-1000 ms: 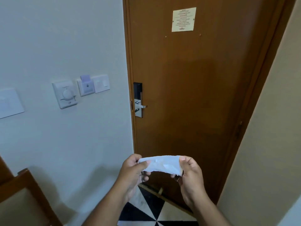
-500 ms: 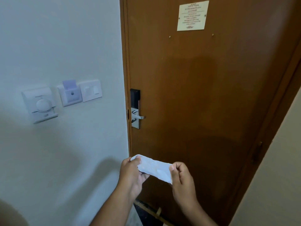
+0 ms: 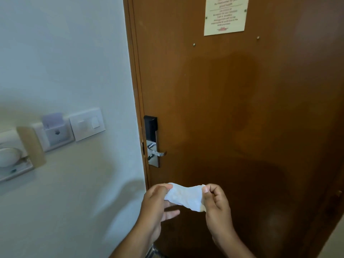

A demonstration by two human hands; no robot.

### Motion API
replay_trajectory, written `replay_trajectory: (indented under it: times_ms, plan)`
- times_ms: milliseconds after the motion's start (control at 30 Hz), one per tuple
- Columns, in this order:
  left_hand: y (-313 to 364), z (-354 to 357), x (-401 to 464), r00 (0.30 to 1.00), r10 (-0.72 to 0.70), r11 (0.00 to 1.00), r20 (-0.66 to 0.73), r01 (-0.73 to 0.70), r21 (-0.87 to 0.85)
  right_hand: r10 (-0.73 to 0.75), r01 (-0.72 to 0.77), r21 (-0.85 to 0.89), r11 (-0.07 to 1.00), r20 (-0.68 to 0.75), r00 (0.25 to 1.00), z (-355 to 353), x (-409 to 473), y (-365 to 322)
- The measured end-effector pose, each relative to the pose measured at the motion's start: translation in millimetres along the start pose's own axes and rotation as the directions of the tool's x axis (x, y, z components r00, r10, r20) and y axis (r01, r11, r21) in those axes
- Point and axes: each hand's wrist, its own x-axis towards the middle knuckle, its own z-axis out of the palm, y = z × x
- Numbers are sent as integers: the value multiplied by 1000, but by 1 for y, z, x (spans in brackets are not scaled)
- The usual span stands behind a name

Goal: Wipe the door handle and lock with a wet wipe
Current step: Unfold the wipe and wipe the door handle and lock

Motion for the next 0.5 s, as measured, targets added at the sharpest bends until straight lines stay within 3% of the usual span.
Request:
replay_trajectory:
  times_ms: [133,267,400,500]
  plan:
    - [1,13,36,985,16,999,-170,-22,-31,-42,37,41,998,108,993,6,34,12]
    - [11,25,78,977,110,994,-184,-106,27,-13,-3,122,993,128,992,15,76,20]
    - [22,37,108,944,321,913,-69,-290,287,156,-158,304,940,30,987,23,126,25]
    - [22,32,117,918,353,811,179,-396,431,235,-223,464,857,33,971,24,149,26]
